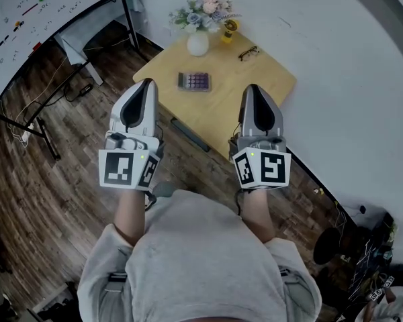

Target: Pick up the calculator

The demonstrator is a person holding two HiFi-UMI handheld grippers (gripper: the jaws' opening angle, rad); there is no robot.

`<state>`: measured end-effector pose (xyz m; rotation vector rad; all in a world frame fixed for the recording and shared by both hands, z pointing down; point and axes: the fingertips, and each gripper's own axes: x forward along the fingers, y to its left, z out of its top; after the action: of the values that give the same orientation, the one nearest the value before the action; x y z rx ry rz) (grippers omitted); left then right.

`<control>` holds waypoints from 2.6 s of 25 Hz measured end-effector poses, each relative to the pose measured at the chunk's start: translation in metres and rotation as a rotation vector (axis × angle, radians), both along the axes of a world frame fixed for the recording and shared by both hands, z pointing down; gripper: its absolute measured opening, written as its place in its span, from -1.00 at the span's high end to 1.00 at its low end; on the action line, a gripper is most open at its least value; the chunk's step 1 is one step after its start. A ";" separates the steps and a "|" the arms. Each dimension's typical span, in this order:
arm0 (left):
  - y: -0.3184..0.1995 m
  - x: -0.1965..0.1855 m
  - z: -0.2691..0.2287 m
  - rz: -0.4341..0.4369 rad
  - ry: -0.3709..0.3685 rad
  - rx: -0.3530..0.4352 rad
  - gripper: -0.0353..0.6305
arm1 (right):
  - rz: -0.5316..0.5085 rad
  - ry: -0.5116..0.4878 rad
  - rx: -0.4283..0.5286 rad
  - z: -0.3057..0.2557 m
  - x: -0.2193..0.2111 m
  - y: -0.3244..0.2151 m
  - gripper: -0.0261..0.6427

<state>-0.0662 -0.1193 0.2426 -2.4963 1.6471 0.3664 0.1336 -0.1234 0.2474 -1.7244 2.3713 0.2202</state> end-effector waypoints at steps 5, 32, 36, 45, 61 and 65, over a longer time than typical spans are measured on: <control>-0.008 0.007 0.005 0.007 -0.008 -0.016 0.88 | -0.004 -0.011 -0.022 0.009 0.004 -0.007 0.91; -0.166 0.028 0.018 0.041 -0.023 -0.066 0.88 | 0.018 -0.021 -0.069 0.021 0.024 -0.161 0.91; -0.190 0.023 0.019 0.033 -0.022 -0.070 0.88 | 0.010 -0.025 -0.080 0.023 0.021 -0.187 0.91; -0.236 0.008 0.033 0.022 -0.035 -0.112 0.88 | -0.013 -0.018 -0.130 0.038 0.002 -0.238 0.91; -0.286 -0.002 0.134 0.032 -0.056 -0.382 0.88 | -0.102 0.024 -0.459 0.137 -0.031 -0.293 0.91; -0.288 0.001 0.173 0.042 -0.060 -0.480 0.88 | -0.120 0.044 -0.553 0.169 -0.037 -0.294 0.91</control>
<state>-0.0652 -0.4075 0.4154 -2.8380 1.8371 -0.1199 0.0965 -0.4179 0.4161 -1.7792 2.7327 -0.4648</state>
